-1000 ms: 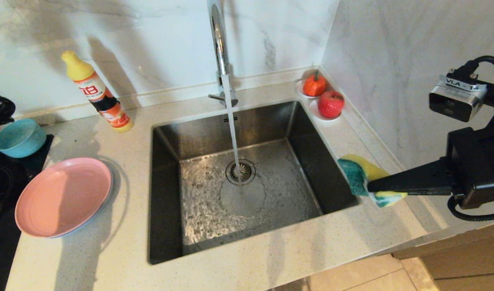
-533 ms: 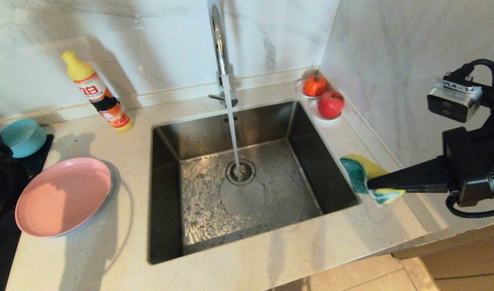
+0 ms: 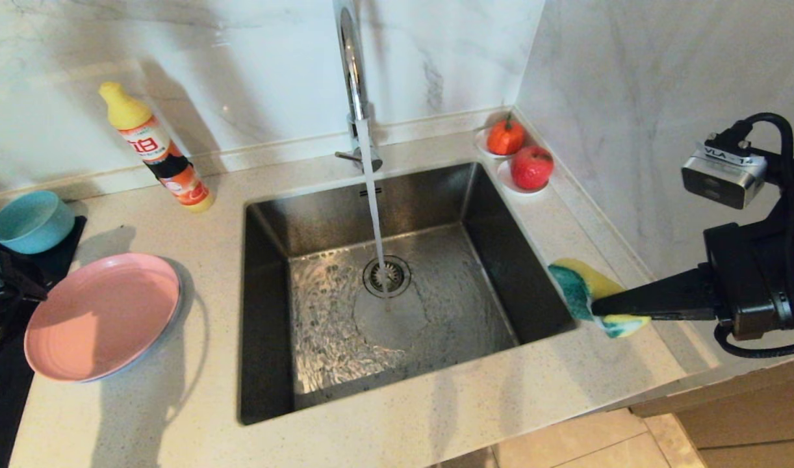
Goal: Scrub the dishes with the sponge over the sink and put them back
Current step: Wash the plate
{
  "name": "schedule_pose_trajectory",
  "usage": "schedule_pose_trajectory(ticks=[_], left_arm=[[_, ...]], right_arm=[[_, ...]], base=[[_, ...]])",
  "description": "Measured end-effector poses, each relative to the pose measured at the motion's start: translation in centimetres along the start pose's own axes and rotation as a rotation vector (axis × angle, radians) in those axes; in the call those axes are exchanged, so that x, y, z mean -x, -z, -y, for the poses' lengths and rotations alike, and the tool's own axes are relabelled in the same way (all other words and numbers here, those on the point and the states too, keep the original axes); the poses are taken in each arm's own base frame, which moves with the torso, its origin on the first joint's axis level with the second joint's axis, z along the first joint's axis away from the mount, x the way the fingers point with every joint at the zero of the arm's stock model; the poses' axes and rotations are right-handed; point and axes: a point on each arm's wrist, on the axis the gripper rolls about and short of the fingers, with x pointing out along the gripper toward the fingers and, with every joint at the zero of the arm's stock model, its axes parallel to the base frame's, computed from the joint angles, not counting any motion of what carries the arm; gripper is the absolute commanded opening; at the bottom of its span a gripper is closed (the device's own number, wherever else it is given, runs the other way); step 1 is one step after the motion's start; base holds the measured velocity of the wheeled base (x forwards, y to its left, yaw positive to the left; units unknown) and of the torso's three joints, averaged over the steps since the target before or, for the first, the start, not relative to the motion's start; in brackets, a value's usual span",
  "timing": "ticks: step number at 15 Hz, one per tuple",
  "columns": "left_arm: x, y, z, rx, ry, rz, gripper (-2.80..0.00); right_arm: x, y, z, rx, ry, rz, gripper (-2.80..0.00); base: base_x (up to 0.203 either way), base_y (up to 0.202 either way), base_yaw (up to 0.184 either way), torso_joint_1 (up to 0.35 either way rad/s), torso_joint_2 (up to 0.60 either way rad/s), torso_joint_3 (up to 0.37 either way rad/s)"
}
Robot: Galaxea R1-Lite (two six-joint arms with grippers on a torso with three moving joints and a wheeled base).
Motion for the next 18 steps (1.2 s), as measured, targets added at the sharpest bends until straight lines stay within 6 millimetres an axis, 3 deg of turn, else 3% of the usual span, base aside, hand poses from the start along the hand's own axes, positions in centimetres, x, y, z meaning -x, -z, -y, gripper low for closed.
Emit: schedule_pose_trajectory(ticks=[4, 18], left_arm=[[-2.0, 0.4, -1.1, 0.046, -0.027, -0.070, 0.00], [-5.9, 1.1, -3.8, 0.113, -0.077, -0.226, 0.00]], right_arm=[[-0.2, 0.1, 0.4, -0.009, 0.009, -0.004, -2.80], [-0.6, 0.0, 1.4, -0.029, 0.013, -0.024, -2.80]], base=[[0.000, 0.000, 0.000, 0.000, 0.00, 0.000], [0.000, 0.000, 0.000, 0.000, 0.00, 0.000]])
